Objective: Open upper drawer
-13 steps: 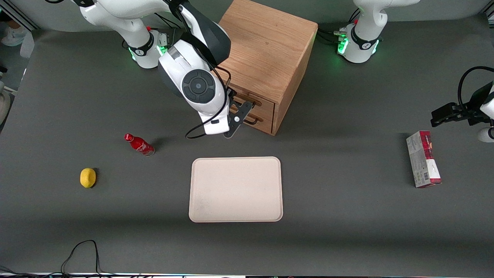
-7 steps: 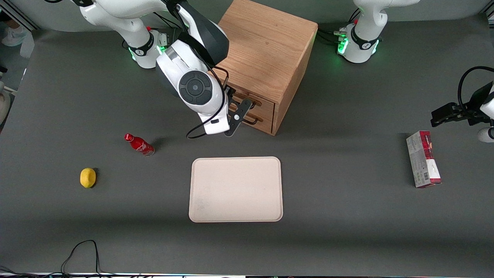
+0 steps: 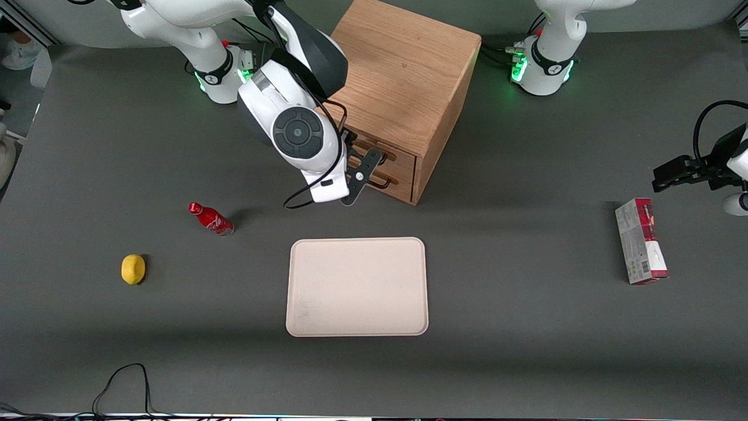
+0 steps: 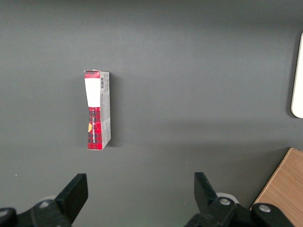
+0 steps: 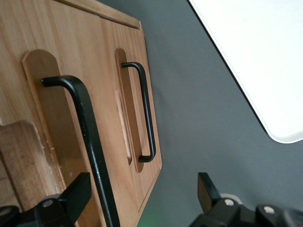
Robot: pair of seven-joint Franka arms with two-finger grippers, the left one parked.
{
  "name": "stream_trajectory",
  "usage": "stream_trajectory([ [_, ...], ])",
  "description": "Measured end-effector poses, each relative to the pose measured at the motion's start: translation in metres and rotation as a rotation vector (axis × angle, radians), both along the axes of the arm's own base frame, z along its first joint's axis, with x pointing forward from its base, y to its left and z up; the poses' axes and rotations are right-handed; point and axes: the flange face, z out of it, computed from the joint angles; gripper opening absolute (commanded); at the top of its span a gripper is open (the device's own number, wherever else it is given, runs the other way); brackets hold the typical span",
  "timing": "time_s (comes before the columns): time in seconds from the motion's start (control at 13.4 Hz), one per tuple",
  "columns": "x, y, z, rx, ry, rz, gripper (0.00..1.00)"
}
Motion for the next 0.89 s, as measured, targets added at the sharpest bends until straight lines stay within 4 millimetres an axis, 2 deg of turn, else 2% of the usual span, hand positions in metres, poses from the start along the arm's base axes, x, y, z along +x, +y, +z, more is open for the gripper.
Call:
stream_trajectory([
  [0.22,-0.006,0.004,-0.008,0.023,0.037,-0.010,1.00],
  [0.89,-0.004,0.006,-0.030,0.050,0.013,-0.012,1.00],
])
